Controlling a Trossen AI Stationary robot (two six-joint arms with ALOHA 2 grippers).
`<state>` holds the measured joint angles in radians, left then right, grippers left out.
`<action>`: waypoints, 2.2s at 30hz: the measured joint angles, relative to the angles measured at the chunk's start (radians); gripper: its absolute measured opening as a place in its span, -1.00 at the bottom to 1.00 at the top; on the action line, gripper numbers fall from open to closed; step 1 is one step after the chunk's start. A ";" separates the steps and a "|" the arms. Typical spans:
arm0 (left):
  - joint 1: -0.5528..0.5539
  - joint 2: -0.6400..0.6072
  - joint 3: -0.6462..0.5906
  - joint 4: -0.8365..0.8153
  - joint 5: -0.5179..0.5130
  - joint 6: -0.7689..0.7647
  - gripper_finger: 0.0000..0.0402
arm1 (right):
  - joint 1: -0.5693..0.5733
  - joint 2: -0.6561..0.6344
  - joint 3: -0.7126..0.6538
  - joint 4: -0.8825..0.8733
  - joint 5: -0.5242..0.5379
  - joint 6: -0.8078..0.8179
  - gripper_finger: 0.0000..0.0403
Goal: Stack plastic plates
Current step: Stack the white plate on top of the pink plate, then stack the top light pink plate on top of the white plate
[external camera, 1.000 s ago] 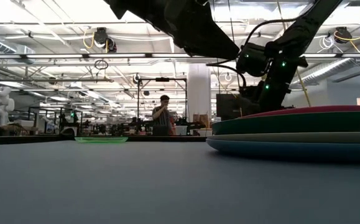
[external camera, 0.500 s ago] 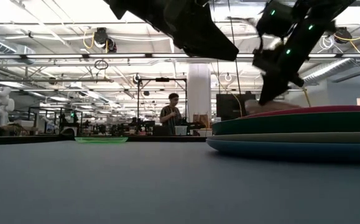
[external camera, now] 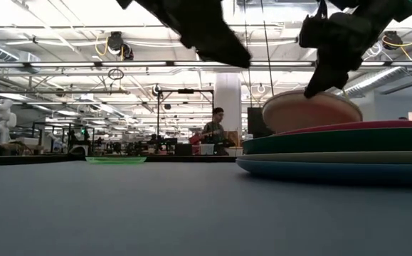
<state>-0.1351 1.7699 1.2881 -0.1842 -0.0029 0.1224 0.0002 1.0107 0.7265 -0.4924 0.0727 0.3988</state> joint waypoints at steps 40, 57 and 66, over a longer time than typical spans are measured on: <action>0.010 -0.090 0.000 -0.255 -0.079 -0.091 -0.22 | 0.426 0.138 -0.038 0.230 0.094 0.245 -0.42; -0.002 -0.161 -0.008 -0.623 -0.246 -0.003 -0.22 | 0.122 0.137 0.050 0.066 0.288 0.345 -0.47; 0.002 -0.318 -0.086 -0.567 -0.256 0.083 -0.22 | 0.026 0.146 0.093 0.089 0.186 0.338 -0.48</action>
<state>-0.1334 1.4518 1.2024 -0.7516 -0.2588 0.2052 0.0263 1.1563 0.8198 -0.4036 0.2590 0.7370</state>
